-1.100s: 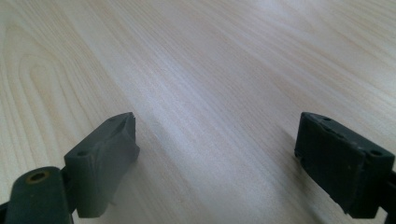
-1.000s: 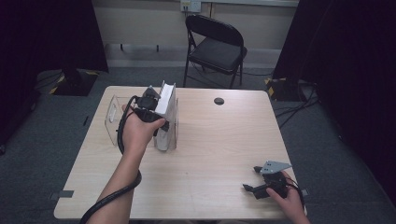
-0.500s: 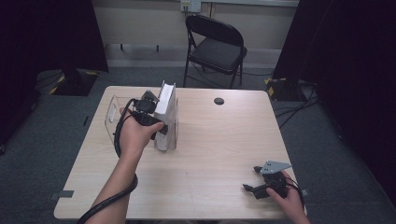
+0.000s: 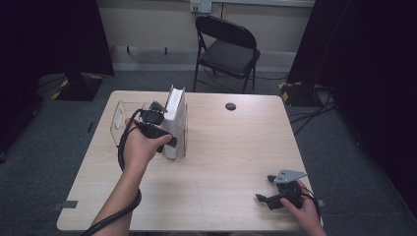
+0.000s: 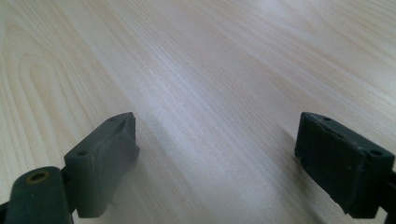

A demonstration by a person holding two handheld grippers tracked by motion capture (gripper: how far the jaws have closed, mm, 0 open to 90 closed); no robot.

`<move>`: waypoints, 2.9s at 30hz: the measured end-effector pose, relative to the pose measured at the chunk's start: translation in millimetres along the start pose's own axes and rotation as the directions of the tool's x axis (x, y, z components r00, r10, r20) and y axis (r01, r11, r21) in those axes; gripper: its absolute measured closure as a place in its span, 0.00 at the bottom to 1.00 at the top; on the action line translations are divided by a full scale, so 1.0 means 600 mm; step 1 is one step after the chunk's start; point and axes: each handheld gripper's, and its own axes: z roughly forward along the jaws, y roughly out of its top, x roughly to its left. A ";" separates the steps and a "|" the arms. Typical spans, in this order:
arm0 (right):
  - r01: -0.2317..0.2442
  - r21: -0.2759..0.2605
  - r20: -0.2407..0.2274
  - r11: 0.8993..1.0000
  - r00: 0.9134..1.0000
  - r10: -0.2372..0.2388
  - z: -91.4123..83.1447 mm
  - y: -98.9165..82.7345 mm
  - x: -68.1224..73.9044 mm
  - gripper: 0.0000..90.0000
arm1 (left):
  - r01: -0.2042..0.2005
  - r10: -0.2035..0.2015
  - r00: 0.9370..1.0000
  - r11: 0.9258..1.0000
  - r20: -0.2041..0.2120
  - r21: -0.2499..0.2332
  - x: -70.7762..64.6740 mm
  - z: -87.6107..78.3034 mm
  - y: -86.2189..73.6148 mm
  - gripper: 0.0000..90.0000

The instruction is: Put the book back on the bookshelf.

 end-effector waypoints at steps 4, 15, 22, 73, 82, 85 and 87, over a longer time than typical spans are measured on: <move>0.000 0.001 0.001 1.000 1.000 0.000 0.000 0.000 0.000 0.13 | -0.004 0.004 1.000 1.000 0.012 0.000 -0.002 0.005 -0.006 0.32; 0.001 0.001 0.001 1.000 1.000 -0.001 0.000 0.000 0.000 0.13 | -0.020 0.020 0.999 1.000 0.046 -0.005 0.001 0.021 -0.026 0.31; 0.000 -0.001 0.001 1.000 1.000 0.000 0.000 0.000 0.000 0.13 | -0.018 0.018 0.999 1.000 0.051 -0.009 0.003 0.031 -0.039 0.28; 0.001 0.001 -0.001 1.000 1.000 -0.001 0.000 0.000 0.000 0.13 | -0.107 0.108 0.990 0.994 0.087 -0.016 -0.006 0.093 -0.114 0.18; 0.001 0.001 -0.001 1.000 1.000 -0.001 0.000 0.000 0.000 0.13 | -0.108 0.110 0.989 0.994 0.098 -0.020 -0.008 0.110 -0.129 0.18; 0.001 0.001 0.000 1.000 1.000 -0.001 0.000 0.000 0.000 0.13 | -0.110 0.111 0.989 0.994 0.102 -0.016 -0.008 0.117 -0.133 0.18; 0.001 0.001 -0.001 1.000 1.000 -0.001 0.000 0.000 0.000 0.13 | -0.113 0.114 0.988 0.994 0.107 -0.013 -0.009 0.122 -0.136 0.18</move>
